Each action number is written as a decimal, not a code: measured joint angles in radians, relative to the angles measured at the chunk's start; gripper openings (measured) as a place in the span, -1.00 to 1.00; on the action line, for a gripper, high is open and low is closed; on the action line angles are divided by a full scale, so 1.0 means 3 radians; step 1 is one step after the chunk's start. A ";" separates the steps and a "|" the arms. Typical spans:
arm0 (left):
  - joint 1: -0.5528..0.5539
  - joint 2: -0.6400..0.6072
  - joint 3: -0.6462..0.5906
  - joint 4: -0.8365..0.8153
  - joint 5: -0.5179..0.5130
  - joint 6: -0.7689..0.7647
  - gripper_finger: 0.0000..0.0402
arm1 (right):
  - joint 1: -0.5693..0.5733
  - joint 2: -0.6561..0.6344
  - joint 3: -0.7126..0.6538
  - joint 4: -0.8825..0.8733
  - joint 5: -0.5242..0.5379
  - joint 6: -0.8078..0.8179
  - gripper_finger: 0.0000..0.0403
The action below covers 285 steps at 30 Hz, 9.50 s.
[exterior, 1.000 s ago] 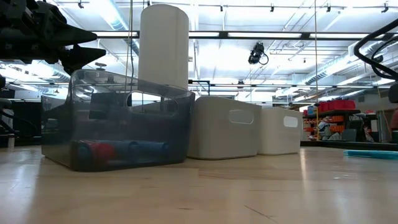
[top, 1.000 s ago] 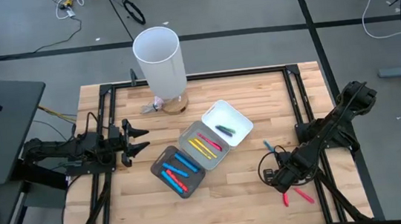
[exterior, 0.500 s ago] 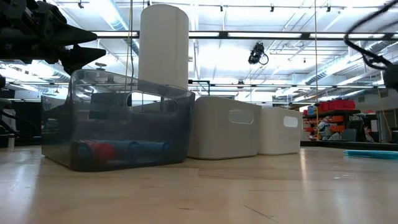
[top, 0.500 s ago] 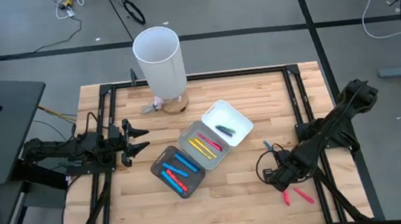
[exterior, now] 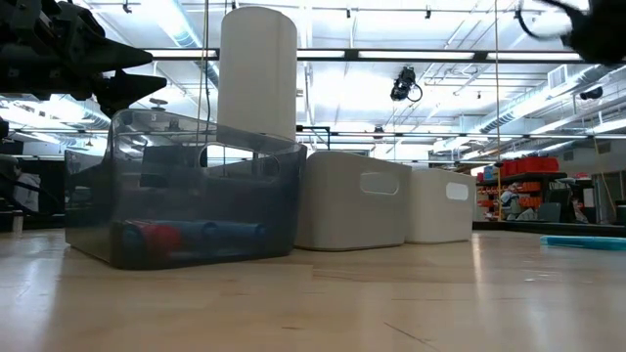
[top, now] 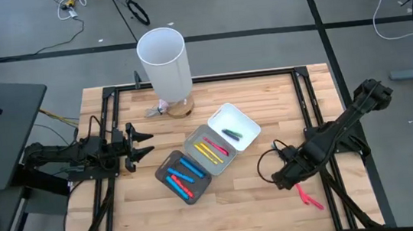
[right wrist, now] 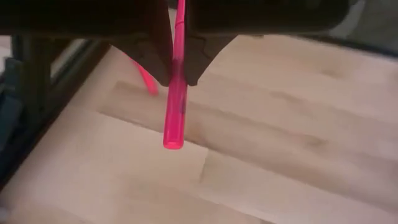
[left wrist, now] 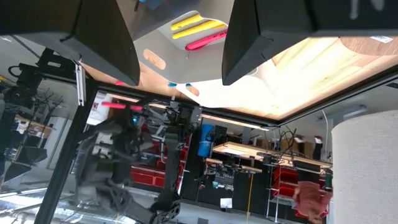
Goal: Pick & Place Markers
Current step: Put the pink marker into the gray bin, then put the pink pen into the white bin
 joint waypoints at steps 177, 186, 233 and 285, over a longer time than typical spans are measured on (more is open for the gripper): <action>0.0000 0.0000 0.0000 0.0003 0.0001 0.0001 0.16 | -0.1698 0.2253 0.3687 -0.1039 0.0338 -0.3857 0.03; 0.0000 0.0000 0.0000 0.0004 0.0000 0.0001 0.16 | -0.1517 0.1936 0.3335 -0.0943 0.0351 -0.3478 0.03; 0.0000 0.0000 0.0000 0.0001 0.0001 0.0002 0.16 | 0.0381 -0.0132 0.0359 -0.0427 -0.0548 -0.1399 0.03; 0.0000 0.0000 0.0000 0.0001 0.0001 0.0001 0.16 | 0.0668 0.0519 -0.1305 0.1919 -0.1064 -0.0974 0.03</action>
